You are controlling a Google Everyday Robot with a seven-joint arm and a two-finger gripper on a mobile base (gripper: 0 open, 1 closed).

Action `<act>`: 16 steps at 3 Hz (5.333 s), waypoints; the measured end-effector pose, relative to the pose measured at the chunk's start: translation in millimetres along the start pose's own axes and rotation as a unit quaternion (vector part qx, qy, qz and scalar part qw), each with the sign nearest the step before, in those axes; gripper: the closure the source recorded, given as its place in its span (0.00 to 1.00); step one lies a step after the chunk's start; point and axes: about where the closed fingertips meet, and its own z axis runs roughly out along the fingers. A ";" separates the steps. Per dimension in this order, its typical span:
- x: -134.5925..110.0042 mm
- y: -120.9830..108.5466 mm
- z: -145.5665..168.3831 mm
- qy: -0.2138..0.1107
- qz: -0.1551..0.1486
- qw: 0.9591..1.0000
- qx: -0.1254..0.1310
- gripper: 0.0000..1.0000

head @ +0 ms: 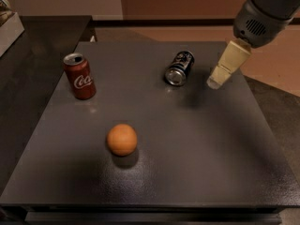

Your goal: Place pepsi can upright

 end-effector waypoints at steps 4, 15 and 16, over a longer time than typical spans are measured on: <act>-48.8 -64.4 44.0 0.058 0.313 0.946 0.064 0.00; -103.6 -61.8 158.4 0.143 0.616 0.772 0.061 0.41; -104.9 -61.0 160.5 0.144 0.619 0.770 0.057 0.65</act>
Offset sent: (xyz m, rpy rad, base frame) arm 0.0821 0.0071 -0.0152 0.0393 0.0657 -0.5627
